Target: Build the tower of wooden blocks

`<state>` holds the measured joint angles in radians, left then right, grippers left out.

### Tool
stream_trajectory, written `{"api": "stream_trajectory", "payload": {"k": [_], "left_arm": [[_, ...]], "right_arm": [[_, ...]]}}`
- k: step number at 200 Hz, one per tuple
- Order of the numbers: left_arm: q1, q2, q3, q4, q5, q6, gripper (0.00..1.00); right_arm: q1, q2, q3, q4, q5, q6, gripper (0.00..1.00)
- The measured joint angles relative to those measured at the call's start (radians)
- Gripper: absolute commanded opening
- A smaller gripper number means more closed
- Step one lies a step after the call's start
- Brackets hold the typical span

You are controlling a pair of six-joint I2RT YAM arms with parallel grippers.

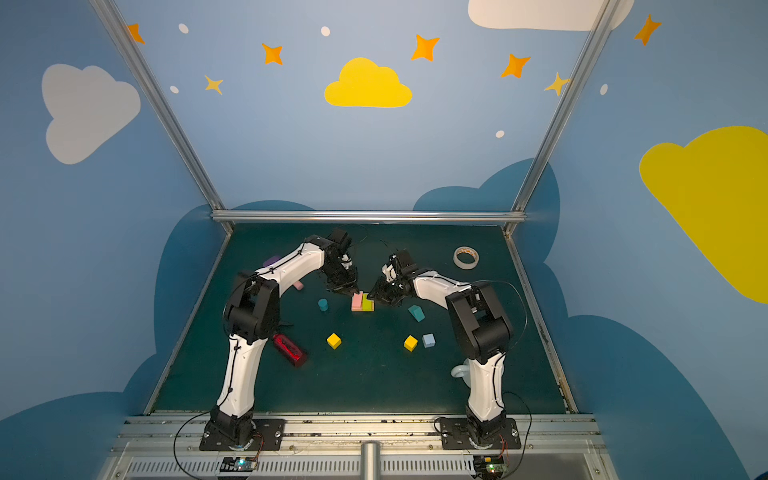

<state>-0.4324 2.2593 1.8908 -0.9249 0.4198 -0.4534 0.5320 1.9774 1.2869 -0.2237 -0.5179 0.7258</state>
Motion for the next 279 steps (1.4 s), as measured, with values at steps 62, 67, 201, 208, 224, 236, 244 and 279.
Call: {"api": "stream_trajectory", "payload": {"k": [62, 67, 201, 208, 224, 236, 244, 279], "left_arm": [[-0.001, 0.026, -0.001, 0.002, 0.006, 0.000, 0.22], [-0.001, 0.026, -0.001, 0.003, 0.011, 0.000, 0.22], [-0.005, 0.026, -0.001, 0.006, 0.016, 0.000, 0.21], [-0.005, 0.026, -0.001, 0.006, 0.016, 0.000, 0.21], [-0.006, 0.026, -0.001, 0.005, 0.016, 0.000, 0.21], [-0.006, 0.026, -0.001, 0.005, 0.016, 0.000, 0.21], [-0.006, 0.026, -0.001, 0.005, 0.016, 0.000, 0.21], [-0.007, 0.026, -0.001, 0.005, 0.014, 0.000, 0.25]], "right_arm": [[0.002, 0.005, 0.000, 0.004, -0.001, 0.004, 0.29], [0.002, 0.005, 0.000, 0.004, -0.001, 0.004, 0.28], [0.006, 0.029, 0.002, 0.016, -0.008, 0.014, 0.24], [0.006, 0.030, 0.002, 0.017, -0.009, 0.015, 0.24], [0.006, 0.034, 0.005, 0.018, -0.008, 0.015, 0.24], [0.006, 0.034, 0.005, 0.018, -0.008, 0.015, 0.24], [0.006, 0.035, 0.005, 0.018, -0.008, 0.015, 0.24], [0.006, 0.035, 0.005, 0.018, -0.009, 0.016, 0.26]]}}
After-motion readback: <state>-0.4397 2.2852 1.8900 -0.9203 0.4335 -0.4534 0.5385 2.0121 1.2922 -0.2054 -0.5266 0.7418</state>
